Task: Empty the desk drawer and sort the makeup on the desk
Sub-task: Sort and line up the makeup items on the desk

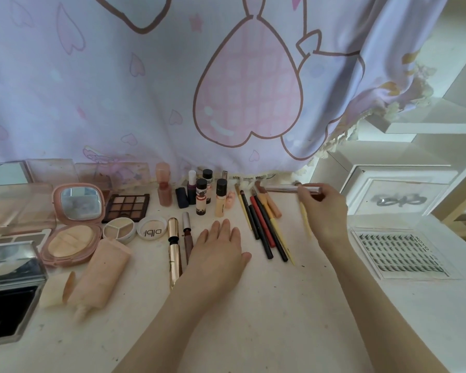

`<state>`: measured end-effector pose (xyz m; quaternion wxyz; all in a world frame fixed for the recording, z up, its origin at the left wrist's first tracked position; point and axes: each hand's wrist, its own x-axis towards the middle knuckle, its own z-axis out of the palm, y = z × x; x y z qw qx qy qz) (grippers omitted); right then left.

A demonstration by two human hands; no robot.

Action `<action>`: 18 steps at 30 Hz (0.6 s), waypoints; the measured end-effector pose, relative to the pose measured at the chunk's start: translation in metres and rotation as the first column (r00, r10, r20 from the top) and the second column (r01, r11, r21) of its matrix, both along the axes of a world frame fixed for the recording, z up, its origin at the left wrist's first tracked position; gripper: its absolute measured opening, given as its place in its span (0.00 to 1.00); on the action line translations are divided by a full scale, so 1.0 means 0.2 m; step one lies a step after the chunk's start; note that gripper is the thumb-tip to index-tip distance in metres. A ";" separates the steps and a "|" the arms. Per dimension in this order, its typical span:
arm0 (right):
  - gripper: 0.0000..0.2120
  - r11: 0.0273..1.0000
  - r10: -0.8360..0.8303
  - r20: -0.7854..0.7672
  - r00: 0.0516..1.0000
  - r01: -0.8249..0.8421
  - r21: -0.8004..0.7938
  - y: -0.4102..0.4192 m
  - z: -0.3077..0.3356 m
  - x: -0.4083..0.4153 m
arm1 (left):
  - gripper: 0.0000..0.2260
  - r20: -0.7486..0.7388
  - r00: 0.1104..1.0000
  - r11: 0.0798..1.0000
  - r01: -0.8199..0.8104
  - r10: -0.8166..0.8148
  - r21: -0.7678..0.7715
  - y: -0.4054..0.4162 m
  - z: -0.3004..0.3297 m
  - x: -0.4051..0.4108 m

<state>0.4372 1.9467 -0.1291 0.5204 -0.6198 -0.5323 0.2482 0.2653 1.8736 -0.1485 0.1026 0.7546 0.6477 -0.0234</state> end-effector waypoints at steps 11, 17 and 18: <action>0.14 0.899 0.298 -0.748 0.593 -0.437 0.011 -0.16 -0.04 -0.07 | 0.06 0.604 0.781 0.906 -0.129 -0.158 0.404 0.02 0.06 0.02; 0.13 0.881 0.375 -0.724 0.579 -0.465 0.084 -0.20 -0.05 -0.12 | 0.08 0.746 0.660 0.860 -0.328 -0.087 0.391 0.05 0.07 0.03; 0.13 0.873 0.397 -0.717 0.573 -0.476 0.103 -0.20 -0.05 -0.12 | 0.08 0.765 0.641 0.859 -0.355 -0.063 0.369 0.05 0.07 0.03</action>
